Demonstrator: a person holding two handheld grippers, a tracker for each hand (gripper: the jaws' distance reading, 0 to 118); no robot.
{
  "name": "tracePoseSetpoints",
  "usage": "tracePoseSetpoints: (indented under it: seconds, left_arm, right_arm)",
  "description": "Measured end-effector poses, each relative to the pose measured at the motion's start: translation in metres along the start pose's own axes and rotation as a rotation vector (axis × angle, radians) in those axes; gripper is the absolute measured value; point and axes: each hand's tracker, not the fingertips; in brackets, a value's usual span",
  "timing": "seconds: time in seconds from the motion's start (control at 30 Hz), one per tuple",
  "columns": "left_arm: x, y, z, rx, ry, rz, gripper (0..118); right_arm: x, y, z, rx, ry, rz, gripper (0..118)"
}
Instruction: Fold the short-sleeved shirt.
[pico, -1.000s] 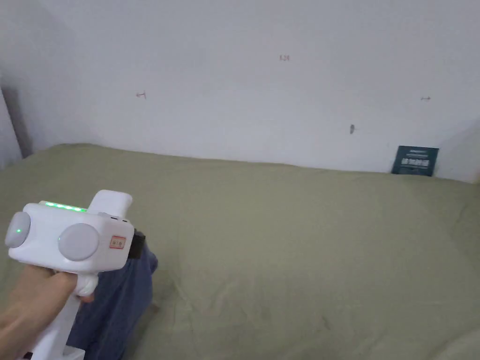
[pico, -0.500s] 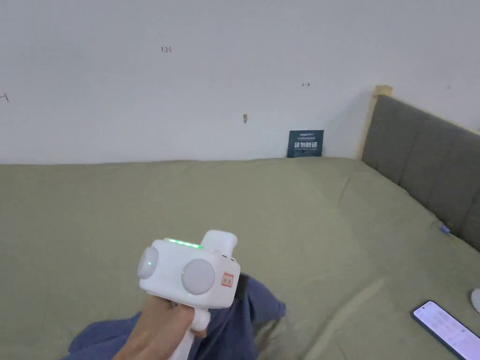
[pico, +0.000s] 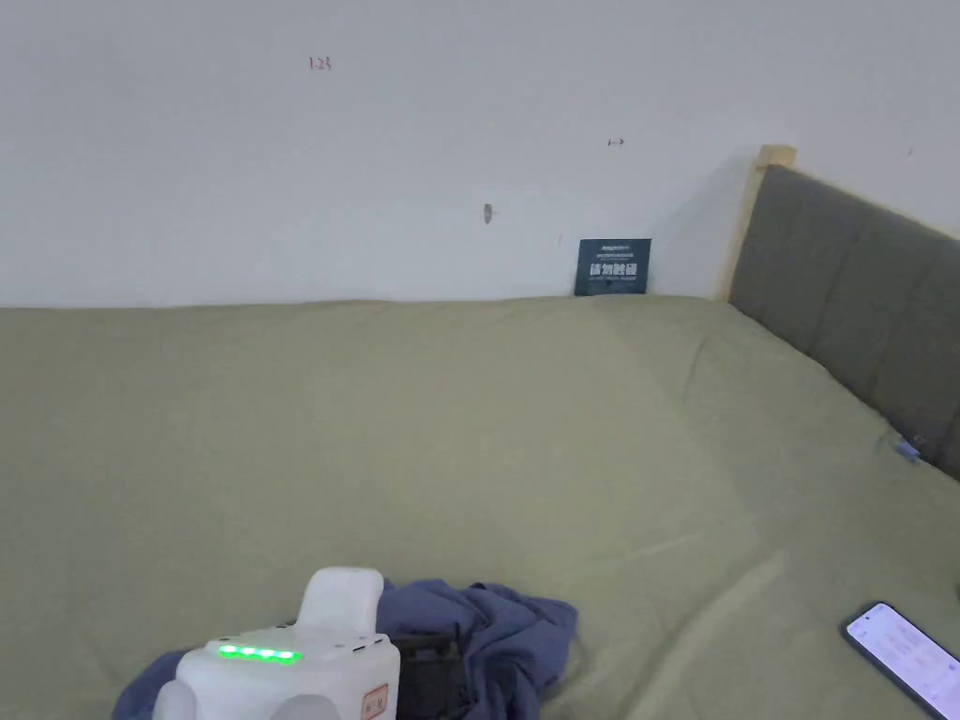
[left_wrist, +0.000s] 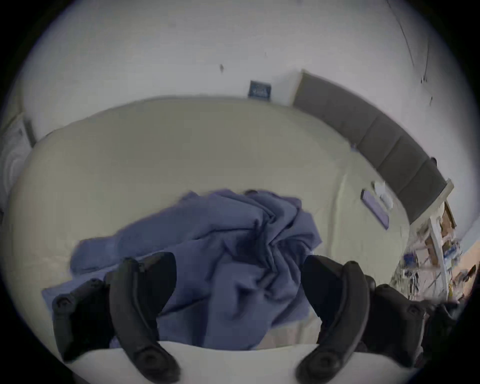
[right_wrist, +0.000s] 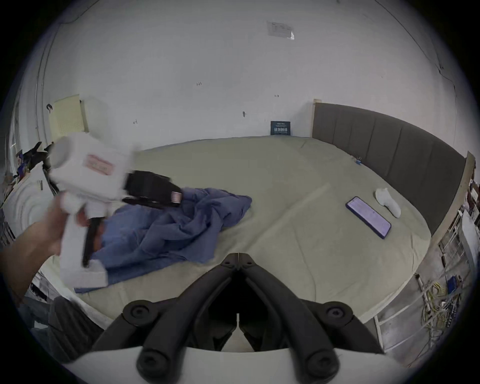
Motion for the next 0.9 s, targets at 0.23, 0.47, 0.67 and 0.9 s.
tracePoseSetpoints:
  seconds: [0.23, 0.47, 0.67, 0.9]
  left_arm:
    - [-0.033, -0.060, 0.171, 0.332, 0.279, 0.021, 0]
    - [-0.067, -0.118, 0.258, 0.397, 0.464, 0.087, 0]
    - [-0.089, -0.123, 0.264, 0.394, 0.480, 0.168, 0]
    - [-0.128, -0.118, 0.234, 0.252, 0.427, 0.234, 0]
  right_arm:
    - [-0.021, 0.015, 0.022, 0.107, 0.027, -0.002, 0]
    - [-0.044, 0.022, 0.042, 0.190, 0.041, 0.021, 0]
    - [-0.053, 0.027, 0.043, 0.201, 0.052, 0.038, 0]
    - [-0.057, 0.024, 0.031, 0.176, 0.055, 0.042, 0]
